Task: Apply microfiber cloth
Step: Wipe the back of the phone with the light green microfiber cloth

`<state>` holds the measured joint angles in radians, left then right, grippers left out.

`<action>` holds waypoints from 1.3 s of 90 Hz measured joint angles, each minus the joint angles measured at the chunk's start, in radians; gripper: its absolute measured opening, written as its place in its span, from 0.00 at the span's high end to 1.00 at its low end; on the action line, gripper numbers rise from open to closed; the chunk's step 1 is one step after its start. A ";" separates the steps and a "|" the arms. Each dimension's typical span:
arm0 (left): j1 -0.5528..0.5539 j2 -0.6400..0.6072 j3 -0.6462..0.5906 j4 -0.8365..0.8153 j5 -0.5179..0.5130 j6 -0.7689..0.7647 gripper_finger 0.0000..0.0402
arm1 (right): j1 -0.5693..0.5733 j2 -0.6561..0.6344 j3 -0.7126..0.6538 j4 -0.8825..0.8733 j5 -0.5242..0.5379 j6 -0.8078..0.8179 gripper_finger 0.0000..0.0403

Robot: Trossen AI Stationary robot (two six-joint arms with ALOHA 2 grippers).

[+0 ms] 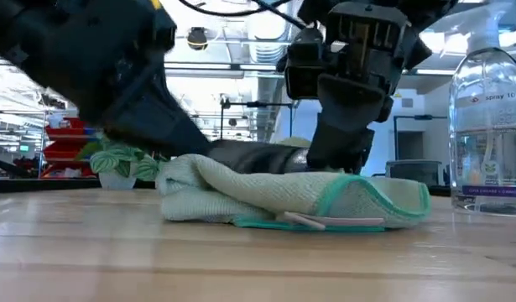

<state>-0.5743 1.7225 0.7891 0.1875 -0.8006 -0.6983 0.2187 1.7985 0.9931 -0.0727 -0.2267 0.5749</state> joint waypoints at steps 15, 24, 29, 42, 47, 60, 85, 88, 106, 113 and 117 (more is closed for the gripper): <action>-0.029 -0.117 0.001 -0.112 -0.080 -0.004 0.56 | 0.049 -0.009 0.000 0.013 0.078 -0.007 0.94; -0.055 -0.158 0.002 -0.155 -0.121 -0.025 0.56 | 0.085 -0.027 -0.001 0.007 0.164 -0.007 0.94; -0.066 -0.162 0.002 -0.161 -0.139 -0.029 0.56 | 0.103 -0.045 -0.003 -0.005 0.216 -0.016 0.94; -0.099 -0.146 0.003 -0.162 -0.158 -0.041 0.56 | 0.147 -0.131 -0.047 -0.008 0.350 -0.029 0.94; -0.109 -0.126 0.003 -0.164 -0.171 -0.055 0.56 | 0.161 -0.175 -0.090 0.027 0.395 -0.020 0.94; -0.119 -0.033 0.003 -0.029 -0.198 -0.038 0.56 | 0.176 -0.258 -0.262 0.281 0.450 0.022 0.94; -0.093 0.146 0.003 0.493 -0.197 0.225 0.56 | 0.181 -0.217 -0.405 0.745 0.496 -0.040 0.94; -0.084 0.160 0.003 0.537 -0.197 0.239 0.56 | 0.181 -0.207 -0.405 0.777 0.496 -0.049 0.94; -0.029 0.199 0.003 0.704 -0.126 0.320 0.56 | 0.178 -0.174 -0.403 0.837 0.497 -0.061 0.94; -0.020 0.201 0.003 0.758 -0.104 0.372 0.56 | 0.178 -0.172 -0.403 0.825 0.500 -0.061 0.94; -0.019 0.202 0.003 0.793 -0.102 0.408 0.56 | 0.179 -0.173 -0.403 0.825 0.505 -0.064 0.94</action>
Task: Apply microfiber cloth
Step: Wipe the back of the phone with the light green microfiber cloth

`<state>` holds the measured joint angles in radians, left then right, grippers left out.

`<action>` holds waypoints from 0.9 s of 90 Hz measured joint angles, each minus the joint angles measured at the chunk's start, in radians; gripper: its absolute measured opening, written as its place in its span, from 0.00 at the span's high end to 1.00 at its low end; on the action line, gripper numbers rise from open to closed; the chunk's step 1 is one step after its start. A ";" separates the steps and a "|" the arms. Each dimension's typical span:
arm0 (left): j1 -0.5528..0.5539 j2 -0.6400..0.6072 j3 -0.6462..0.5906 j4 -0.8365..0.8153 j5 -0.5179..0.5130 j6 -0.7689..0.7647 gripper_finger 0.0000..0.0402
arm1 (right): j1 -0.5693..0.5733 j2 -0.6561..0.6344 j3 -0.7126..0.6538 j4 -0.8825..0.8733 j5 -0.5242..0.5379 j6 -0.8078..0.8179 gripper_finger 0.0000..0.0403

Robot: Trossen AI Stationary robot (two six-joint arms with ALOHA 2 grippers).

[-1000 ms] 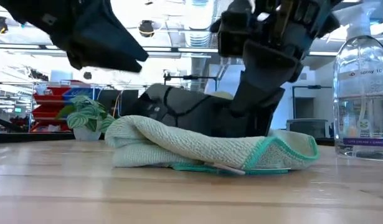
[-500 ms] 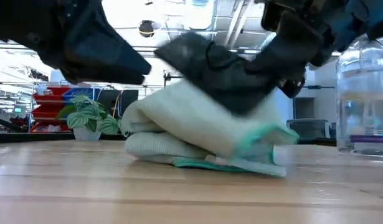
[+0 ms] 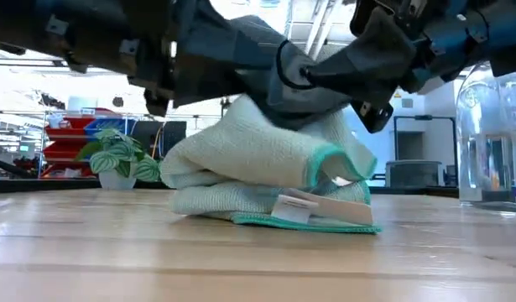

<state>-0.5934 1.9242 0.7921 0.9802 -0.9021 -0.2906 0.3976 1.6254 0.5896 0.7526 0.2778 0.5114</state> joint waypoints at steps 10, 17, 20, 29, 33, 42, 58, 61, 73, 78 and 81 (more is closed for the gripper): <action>-0.001 0.000 0.000 0.055 0.000 0.041 0.57 | 0.004 -0.001 0.002 0.007 0.021 -0.019 0.95; -0.001 0.000 0.000 0.062 -0.001 0.037 0.62 | 0.009 -0.001 0.002 0.015 0.032 -0.027 0.95; -0.001 0.000 0.000 0.060 0.000 0.035 0.64 | 0.009 -0.001 0.002 0.020 0.035 -0.028 0.95; -0.001 -0.001 0.000 0.060 -0.005 0.028 0.76 | 0.010 -0.001 0.001 0.039 0.043 -0.045 0.95; -0.001 -0.002 0.000 0.062 -0.006 0.030 0.82 | 0.010 -0.001 0.001 0.045 0.048 -0.046 0.95; -0.001 -0.003 0.000 0.070 0.001 0.023 0.95 | 0.010 0.000 0.000 0.044 0.052 -0.072 0.94; -0.009 -0.007 0.001 0.061 -0.022 0.046 0.98 | 0.008 0.000 0.000 0.033 0.064 -0.075 0.86; -0.012 -0.013 0.001 0.055 -0.035 0.057 0.98 | 0.007 0.000 0.002 0.031 0.069 -0.088 0.85; -0.031 -0.048 0.000 0.030 -0.074 0.098 0.98 | -0.011 -0.002 0.004 -0.015 0.073 -0.130 0.75; -0.041 -0.077 0.000 -0.009 -0.091 0.102 0.98 | -0.018 -0.003 0.004 -0.047 0.073 -0.166 0.69; -0.047 -0.097 0.000 -0.042 -0.102 0.097 0.98 | -0.021 -0.006 0.004 -0.069 0.073 -0.189 0.65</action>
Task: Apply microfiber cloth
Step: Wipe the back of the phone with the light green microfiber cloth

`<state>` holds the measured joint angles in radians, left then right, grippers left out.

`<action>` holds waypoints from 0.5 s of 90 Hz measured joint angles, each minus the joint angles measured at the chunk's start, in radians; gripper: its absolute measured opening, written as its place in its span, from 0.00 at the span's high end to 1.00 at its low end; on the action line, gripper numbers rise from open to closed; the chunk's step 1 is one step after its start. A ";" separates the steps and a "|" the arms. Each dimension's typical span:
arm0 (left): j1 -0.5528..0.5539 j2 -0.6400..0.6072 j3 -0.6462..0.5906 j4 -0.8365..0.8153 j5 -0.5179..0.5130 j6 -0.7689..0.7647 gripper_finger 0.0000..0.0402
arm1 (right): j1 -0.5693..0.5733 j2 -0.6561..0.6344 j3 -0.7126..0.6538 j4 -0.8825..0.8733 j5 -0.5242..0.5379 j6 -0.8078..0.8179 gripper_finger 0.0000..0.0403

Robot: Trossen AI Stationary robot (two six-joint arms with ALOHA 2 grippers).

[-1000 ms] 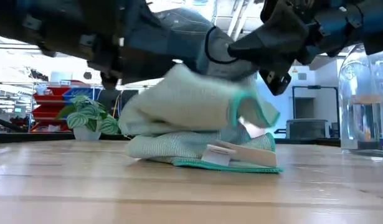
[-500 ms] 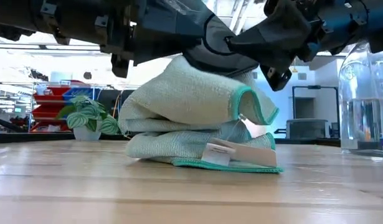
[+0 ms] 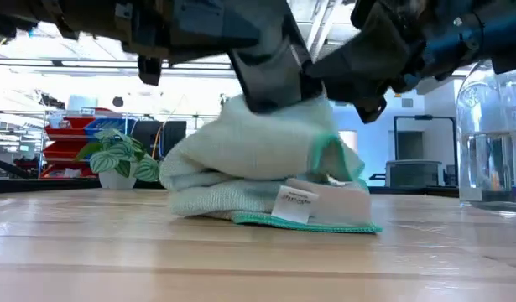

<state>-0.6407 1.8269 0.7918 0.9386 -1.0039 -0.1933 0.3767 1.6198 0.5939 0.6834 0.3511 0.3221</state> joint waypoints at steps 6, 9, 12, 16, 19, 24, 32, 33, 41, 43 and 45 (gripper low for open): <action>-0.018 -0.046 0.001 -0.076 -0.022 -0.029 0.98 | -0.003 0.000 0.009 -0.071 0.005 -0.049 0.56; -0.028 -0.070 0.002 -0.126 -0.029 -0.051 0.98 | -0.003 -0.002 0.021 -0.132 0.005 -0.063 0.51; -0.038 -0.091 0.002 -0.171 -0.045 -0.074 0.98 | -0.005 -0.006 0.040 -0.201 0.005 -0.071 0.47; -0.051 -0.119 0.002 -0.241 -0.061 -0.104 0.98 | -0.004 -0.015 0.079 -0.297 0.005 -0.073 0.42; -0.062 -0.138 0.002 -0.294 -0.084 -0.133 0.98 | -0.003 -0.023 0.112 -0.370 0.004 -0.075 0.39; -0.076 -0.170 0.002 -0.386 -0.131 -0.186 0.98 | -0.001 -0.026 0.167 -0.490 0.004 -0.078 0.36; -0.098 -0.222 0.002 -0.563 -0.188 -0.315 0.98 | 0.015 -0.022 0.239 -0.614 0.001 -0.112 0.34; -0.100 -0.227 0.002 -0.587 -0.192 -0.334 0.98 | 0.018 -0.022 0.248 -0.623 0.001 -0.119 0.33; -0.121 -0.261 0.002 -0.777 -0.221 -0.501 0.98 | 0.035 -0.023 0.316 -0.681 0.023 -0.144 0.33; -0.126 -0.269 0.002 -0.822 -0.230 -0.541 0.98 | 0.039 -0.024 0.333 -0.711 0.040 -0.139 0.33; -0.129 -0.275 0.001 -0.857 -0.232 -0.579 0.98 | 0.043 -0.024 0.351 -0.748 0.054 -0.126 0.33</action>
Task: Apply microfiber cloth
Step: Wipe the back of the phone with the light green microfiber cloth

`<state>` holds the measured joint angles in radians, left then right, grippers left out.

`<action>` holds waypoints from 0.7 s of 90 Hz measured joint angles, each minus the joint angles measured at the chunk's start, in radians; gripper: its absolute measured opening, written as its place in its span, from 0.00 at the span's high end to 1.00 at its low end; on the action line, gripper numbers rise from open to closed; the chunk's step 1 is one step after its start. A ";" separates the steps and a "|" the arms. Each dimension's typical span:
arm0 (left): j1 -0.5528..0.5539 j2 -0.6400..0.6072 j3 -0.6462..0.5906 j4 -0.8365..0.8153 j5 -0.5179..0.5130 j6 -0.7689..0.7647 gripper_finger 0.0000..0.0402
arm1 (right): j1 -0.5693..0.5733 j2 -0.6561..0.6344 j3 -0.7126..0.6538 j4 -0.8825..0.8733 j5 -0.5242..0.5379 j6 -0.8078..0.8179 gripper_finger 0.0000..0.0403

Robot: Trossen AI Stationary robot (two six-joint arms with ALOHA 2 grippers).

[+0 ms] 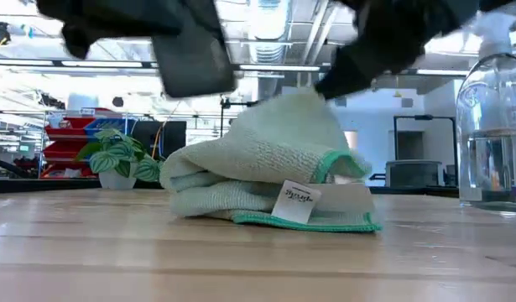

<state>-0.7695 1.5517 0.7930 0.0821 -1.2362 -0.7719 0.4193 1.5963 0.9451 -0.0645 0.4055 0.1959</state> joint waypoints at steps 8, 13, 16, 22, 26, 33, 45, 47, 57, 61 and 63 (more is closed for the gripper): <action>-0.018 -0.010 0.001 -0.126 -0.005 -0.134 0.98 | 0.001 0.000 0.073 -0.163 0.016 0.089 0.33; -0.026 -0.010 0.000 -0.179 -0.003 -0.192 0.97 | -0.010 0.000 0.112 -0.258 0.002 0.146 0.33; -0.030 -0.010 0.000 -0.200 -0.003 -0.223 0.97 | -0.016 0.000 0.130 -0.306 -0.024 0.169 0.33; -0.036 -0.003 0.000 -0.225 -0.007 -0.272 0.97 | -0.029 0.000 0.146 -0.357 -0.114 0.185 0.33; -0.039 0.004 0.000 -0.235 -0.006 -0.286 0.97 | -0.037 0.000 0.147 -0.366 -0.192 0.187 0.33; -0.042 0.005 0.000 -0.236 -0.004 -0.290 0.97 | -0.051 0.000 0.146 -0.384 -0.301 0.217 0.33; -0.045 0.004 0.000 -0.234 -0.006 -0.291 0.97 | -0.066 0.016 0.116 -0.382 -0.266 0.359 0.33; -0.045 0.004 0.000 -0.235 -0.006 -0.290 0.97 | -0.069 0.020 0.106 -0.380 -0.249 0.386 0.33; -0.045 0.004 0.000 -0.234 -0.003 -0.291 0.97 | -0.070 0.060 0.069 -0.296 -0.220 0.457 0.33; -0.045 0.004 0.000 -0.235 0.000 -0.291 0.97 | -0.071 0.086 0.046 -0.245 -0.217 0.467 0.33; -0.045 0.004 0.000 -0.234 0.000 -0.291 0.97 | -0.073 0.101 0.038 -0.197 -0.215 0.465 0.33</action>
<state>-0.8143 1.5555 0.7929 -0.1524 -1.2360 -1.0626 0.3461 1.6975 0.9830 -0.2614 0.1907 0.6609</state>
